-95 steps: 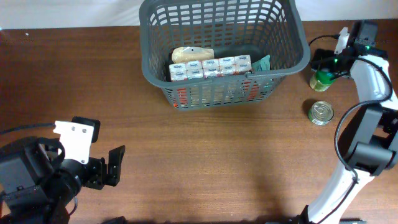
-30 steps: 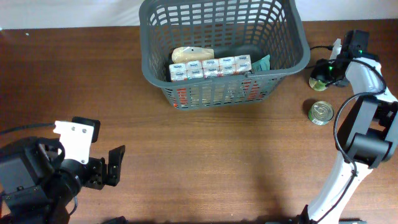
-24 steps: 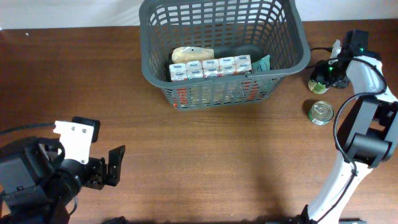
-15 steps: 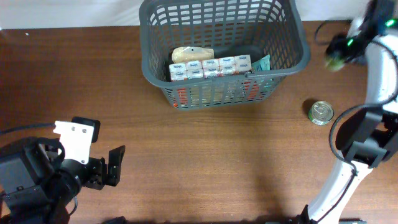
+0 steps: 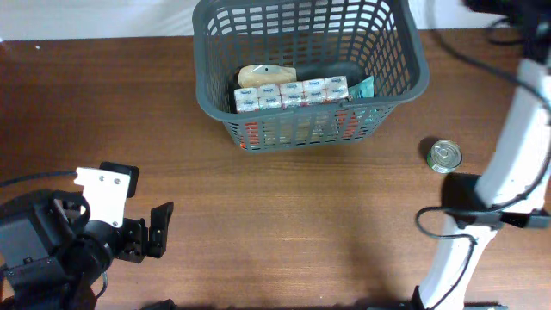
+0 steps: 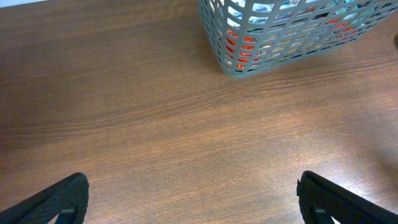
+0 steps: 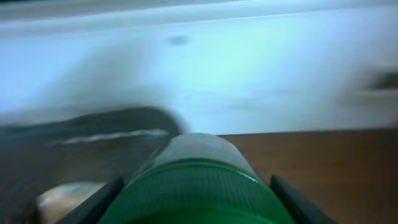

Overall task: Pack container
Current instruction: 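Lift the green-capped jar into the basket and release it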

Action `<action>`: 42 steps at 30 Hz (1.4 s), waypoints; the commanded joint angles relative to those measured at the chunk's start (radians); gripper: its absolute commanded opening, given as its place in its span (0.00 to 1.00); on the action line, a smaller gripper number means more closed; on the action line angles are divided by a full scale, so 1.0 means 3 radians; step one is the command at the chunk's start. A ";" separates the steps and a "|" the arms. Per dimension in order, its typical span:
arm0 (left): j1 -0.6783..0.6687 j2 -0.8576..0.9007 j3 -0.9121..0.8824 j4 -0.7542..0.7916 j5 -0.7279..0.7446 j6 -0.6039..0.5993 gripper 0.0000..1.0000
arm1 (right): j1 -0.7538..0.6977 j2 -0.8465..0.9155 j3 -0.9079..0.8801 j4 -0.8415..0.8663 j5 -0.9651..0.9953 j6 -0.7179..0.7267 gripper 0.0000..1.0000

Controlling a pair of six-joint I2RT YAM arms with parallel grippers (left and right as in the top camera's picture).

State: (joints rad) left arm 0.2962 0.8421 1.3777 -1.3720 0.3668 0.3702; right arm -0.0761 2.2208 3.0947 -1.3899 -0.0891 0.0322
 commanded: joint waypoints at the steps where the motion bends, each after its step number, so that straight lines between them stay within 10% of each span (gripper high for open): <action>1: 0.0018 0.0000 -0.0010 -0.0005 0.0000 -0.0009 0.99 | 0.0437 -0.0006 -0.0095 0.0036 -0.0039 -0.0095 0.46; 26: 0.0018 0.0000 -0.0010 -0.0004 0.0000 -0.0009 0.99 | 0.0706 0.0038 -0.2113 0.1331 0.0490 -0.0079 0.50; 30: 0.0018 0.0000 -0.0010 -0.0004 0.0000 -0.0009 0.99 | 0.0692 0.0036 -0.2103 0.1331 0.0482 -0.0079 0.99; 42: 0.0018 0.0000 -0.0011 -0.0005 0.0000 -0.0010 0.99 | 0.0394 -0.0615 -0.0956 0.0542 0.0411 -0.0079 0.99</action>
State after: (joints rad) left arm 0.2962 0.8425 1.3777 -1.3720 0.3672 0.3702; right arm 0.1013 2.1807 2.7083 -1.1995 0.0250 0.0101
